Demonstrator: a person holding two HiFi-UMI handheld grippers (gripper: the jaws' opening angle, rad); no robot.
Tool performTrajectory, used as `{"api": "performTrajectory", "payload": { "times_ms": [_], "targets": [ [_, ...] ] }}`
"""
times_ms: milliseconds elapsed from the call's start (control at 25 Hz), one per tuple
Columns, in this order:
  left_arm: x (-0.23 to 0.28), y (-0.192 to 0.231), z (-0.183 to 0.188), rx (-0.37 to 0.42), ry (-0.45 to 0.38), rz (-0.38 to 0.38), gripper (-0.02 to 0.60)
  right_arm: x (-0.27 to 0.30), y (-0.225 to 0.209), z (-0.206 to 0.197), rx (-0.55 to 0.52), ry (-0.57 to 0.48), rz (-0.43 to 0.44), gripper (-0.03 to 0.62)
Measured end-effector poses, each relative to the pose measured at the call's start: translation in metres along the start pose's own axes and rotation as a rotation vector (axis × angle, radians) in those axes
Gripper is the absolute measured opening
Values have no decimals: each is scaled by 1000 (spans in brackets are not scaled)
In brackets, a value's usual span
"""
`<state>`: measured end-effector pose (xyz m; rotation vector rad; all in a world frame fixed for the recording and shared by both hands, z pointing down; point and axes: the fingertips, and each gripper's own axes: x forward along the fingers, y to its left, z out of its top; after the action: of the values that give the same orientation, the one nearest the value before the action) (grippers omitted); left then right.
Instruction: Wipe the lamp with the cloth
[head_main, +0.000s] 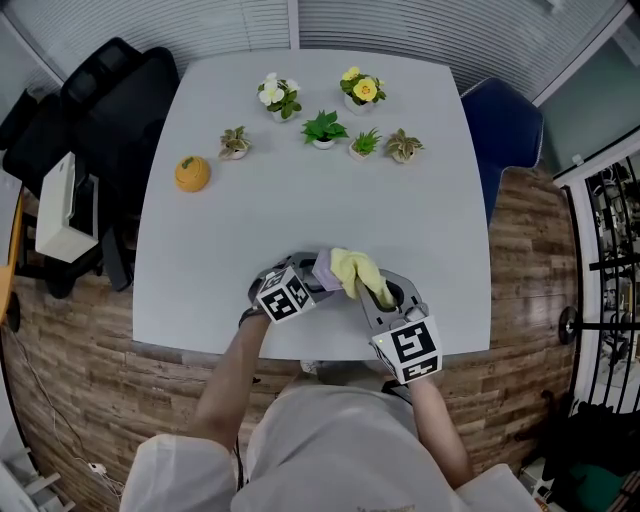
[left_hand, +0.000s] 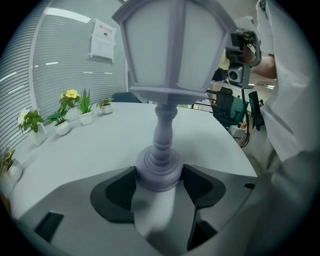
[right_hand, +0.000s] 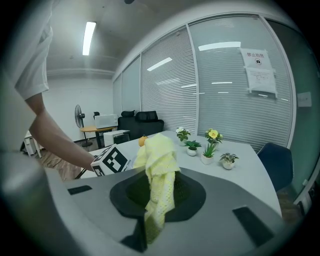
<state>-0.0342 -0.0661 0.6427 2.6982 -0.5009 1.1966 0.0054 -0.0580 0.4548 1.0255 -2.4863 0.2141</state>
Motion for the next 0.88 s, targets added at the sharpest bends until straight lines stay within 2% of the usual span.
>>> {"api": "performTrajectory", "payload": {
  "times_ms": [880],
  "targets": [
    [1, 0, -1, -7, 7, -5, 305, 5, 19, 18, -40, -21, 37, 40]
  ]
}}
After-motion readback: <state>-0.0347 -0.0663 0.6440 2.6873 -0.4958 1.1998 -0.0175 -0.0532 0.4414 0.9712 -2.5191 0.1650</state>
